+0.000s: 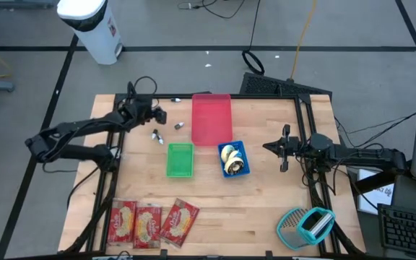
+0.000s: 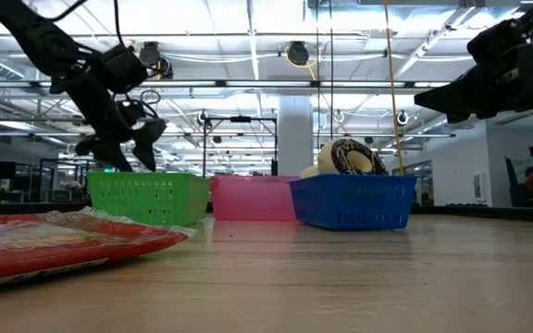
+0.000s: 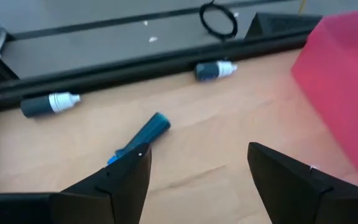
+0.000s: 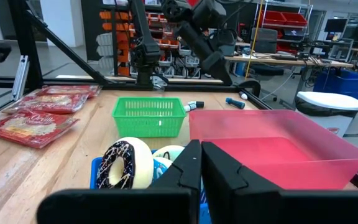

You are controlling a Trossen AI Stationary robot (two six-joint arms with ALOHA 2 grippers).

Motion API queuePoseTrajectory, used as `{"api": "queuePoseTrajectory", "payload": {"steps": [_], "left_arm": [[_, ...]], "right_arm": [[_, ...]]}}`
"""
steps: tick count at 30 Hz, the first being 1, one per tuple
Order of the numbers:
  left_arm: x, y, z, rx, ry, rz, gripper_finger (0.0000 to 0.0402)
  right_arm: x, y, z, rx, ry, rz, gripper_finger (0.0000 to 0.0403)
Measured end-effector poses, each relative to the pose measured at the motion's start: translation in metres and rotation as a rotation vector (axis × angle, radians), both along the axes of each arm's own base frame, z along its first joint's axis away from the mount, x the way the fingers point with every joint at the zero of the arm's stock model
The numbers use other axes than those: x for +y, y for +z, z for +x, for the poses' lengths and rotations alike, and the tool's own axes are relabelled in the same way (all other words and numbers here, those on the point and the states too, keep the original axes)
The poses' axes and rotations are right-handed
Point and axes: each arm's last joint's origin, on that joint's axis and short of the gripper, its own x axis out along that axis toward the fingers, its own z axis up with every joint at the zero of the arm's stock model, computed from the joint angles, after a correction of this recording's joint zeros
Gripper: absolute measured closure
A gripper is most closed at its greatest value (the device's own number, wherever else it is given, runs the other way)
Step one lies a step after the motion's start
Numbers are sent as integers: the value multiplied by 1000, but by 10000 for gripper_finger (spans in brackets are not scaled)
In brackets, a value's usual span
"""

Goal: Pick & Place Food Item
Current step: Put the purple food coloring bottle into the green bin

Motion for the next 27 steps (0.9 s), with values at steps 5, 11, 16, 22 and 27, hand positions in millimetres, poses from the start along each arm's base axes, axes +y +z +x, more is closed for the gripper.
{"api": "queuePoseTrajectory", "payload": {"steps": [5,11,16,22,27], "left_arm": [[3,-10,3,22,13,-36,133],[8,-13,2,15,37,-30,133],[18,-20,-5,18,104,-67,133],[42,-28,0,72,112,-130,133],[66,-22,11,164,87,-144,133]], "right_arm": [[0,0,0,0,0,1,401],[0,0,0,0,0,1,401],[0,0,0,0,0,1,400],[0,0,0,0,1,1,400],[0,0,0,0,0,1,400]]}}
